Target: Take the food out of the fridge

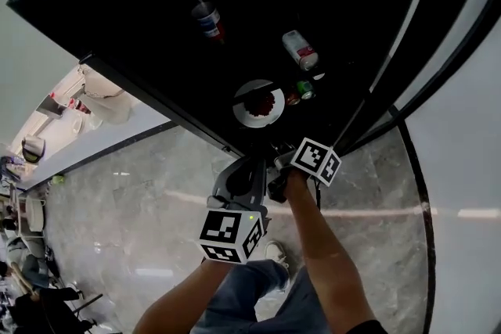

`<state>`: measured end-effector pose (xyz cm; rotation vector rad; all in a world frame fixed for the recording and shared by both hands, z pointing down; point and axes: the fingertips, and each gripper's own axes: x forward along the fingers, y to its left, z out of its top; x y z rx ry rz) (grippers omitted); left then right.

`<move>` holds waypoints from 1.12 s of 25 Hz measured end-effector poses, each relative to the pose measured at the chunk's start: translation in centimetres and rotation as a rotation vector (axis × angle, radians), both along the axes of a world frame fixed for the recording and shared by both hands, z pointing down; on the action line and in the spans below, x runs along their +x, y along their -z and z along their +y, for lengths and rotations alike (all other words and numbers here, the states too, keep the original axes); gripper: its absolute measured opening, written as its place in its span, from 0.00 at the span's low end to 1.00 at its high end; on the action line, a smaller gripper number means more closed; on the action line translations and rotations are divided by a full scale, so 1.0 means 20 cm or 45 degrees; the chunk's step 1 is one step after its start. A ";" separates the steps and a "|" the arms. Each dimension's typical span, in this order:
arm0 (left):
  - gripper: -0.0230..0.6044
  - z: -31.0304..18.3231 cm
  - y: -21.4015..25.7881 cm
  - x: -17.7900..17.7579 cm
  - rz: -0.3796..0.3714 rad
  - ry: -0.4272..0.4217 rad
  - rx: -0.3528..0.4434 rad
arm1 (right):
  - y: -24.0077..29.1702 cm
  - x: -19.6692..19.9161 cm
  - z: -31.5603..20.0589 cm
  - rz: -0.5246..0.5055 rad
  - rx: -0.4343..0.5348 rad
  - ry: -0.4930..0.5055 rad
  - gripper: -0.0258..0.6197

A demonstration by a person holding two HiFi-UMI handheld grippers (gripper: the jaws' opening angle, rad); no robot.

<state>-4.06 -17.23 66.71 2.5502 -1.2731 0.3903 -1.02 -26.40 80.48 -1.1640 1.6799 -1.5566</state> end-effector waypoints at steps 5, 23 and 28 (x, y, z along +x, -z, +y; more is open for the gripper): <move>0.04 -0.04 -0.10 -0.04 0.007 0.040 0.020 | -0.12 -0.04 -0.13 -0.119 -0.023 -0.006 0.22; 0.04 -0.02 -0.17 -0.16 0.025 0.121 -0.008 | -0.19 -0.03 -0.19 -0.291 -0.151 -0.074 0.06; 0.04 0.01 -0.15 -0.18 0.032 0.134 -0.034 | -0.18 -0.03 -0.14 -0.280 -0.171 -0.045 0.06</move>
